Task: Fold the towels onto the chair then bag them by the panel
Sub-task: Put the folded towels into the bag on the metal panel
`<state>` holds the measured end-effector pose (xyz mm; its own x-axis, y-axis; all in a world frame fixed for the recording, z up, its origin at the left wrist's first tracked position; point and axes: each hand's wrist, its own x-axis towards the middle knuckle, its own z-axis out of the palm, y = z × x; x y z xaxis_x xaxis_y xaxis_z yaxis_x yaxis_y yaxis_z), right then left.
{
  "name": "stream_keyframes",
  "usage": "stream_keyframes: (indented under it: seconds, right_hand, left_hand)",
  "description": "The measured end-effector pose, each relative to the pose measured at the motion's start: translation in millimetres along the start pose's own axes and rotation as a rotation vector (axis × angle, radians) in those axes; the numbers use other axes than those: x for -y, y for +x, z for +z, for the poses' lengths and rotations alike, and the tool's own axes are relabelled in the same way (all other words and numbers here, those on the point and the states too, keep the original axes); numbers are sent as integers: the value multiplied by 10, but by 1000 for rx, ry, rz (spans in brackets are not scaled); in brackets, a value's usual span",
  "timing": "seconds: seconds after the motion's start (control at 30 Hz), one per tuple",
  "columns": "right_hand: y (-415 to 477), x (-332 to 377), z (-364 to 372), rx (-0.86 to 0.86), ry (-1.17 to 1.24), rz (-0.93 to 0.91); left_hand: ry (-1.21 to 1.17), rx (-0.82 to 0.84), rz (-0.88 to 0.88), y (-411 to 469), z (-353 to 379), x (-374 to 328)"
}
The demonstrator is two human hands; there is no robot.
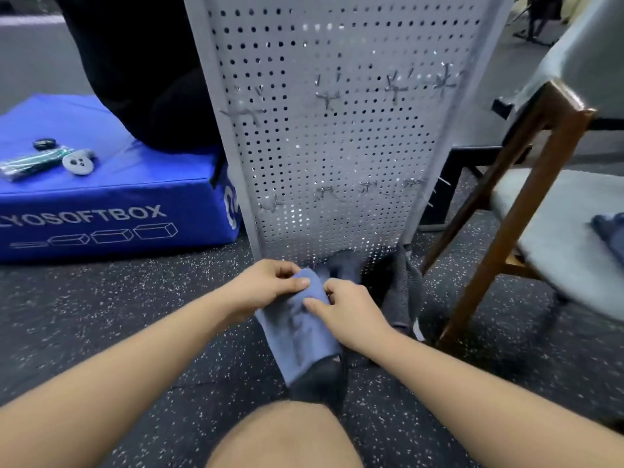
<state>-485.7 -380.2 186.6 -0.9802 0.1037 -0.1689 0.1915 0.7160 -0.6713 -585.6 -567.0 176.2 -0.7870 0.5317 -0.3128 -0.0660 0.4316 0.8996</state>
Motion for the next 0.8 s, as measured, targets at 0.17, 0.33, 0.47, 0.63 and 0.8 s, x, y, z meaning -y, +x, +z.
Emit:
stream_keyframes:
  seconds: [0.17, 0.33, 0.47, 0.63, 0.8]
  right_hand:
    - [245, -134, 530, 41, -38, 72]
    - [697, -97, 686, -24, -65, 72]
    - [996, -33, 750, -59, -123, 78]
    - [1168, -37, 833, -22, -185, 54]
    - [1161, 5, 958, -57, -308, 34]
  left_hand:
    - [6, -121, -65, 153, 50, 636]
    - [126, -374, -25, 487, 11, 716]
    - [365, -550, 40, 663, -42, 691]
    - [566, -595, 79, 753, -66, 763]
    - [731, -666, 106, 753, -16, 780]
